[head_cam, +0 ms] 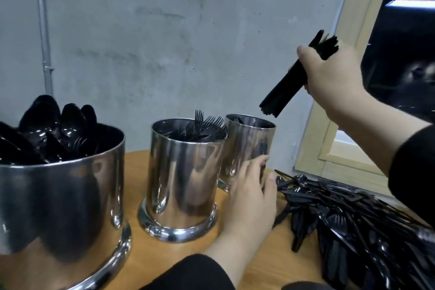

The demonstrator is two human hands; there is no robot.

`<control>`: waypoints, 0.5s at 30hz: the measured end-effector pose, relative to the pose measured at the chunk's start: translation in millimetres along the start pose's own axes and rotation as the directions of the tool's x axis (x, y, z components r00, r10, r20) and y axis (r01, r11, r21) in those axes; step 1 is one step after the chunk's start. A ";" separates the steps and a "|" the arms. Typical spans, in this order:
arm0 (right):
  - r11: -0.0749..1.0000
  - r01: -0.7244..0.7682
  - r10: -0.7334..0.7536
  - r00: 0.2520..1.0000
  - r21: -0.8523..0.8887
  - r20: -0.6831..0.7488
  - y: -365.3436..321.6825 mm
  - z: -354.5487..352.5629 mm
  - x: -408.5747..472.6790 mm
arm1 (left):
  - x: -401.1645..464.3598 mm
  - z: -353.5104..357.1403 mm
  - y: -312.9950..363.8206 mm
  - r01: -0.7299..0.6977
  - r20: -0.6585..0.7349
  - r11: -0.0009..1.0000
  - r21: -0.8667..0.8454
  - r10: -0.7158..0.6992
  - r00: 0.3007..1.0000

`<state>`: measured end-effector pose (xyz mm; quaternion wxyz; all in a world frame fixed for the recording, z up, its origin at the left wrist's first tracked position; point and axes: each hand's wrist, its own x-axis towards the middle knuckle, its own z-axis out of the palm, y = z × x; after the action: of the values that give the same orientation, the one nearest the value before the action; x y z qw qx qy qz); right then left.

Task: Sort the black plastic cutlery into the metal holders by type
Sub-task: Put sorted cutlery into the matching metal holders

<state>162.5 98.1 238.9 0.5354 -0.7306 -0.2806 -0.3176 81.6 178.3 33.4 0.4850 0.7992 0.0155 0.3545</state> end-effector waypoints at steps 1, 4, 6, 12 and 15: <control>1.000 -0.002 0.003 1.000 -0.019 0.009 5.9 7.8 7.0 | 1.8 2.1 -5.5 0.012 -0.001 1.000 0.005 -0.012 1.000; 0.995 -0.034 0.040 0.997 -0.099 0.062 28.9 31.1 24.7 | 8.9 5.2 -16.1 0.048 -0.038 0.999 0.007 -0.048 0.998; 0.981 -0.080 0.102 0.988 -0.175 0.120 43.4 47.6 29.5 | 13.4 6.3 -20.1 0.065 -0.049 0.998 0.005 -0.064 0.997; 0.917 -0.141 0.284 0.888 -0.373 0.363 76.5 88.5 33.5 | 17.7 7.2 -25.3 0.102 -0.064 0.995 -0.014 -0.102 0.993; 0.853 -0.085 0.351 0.824 -0.515 0.444 78.9 96.3 29.6 | 16.6 6.7 -23.7 0.091 -0.038 0.996 -0.018 -0.091 0.995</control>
<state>256.5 171.5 192.2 0.2770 -0.9248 -0.2407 -0.1002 105.4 191.8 22.1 0.5070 0.7866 0.0583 0.3475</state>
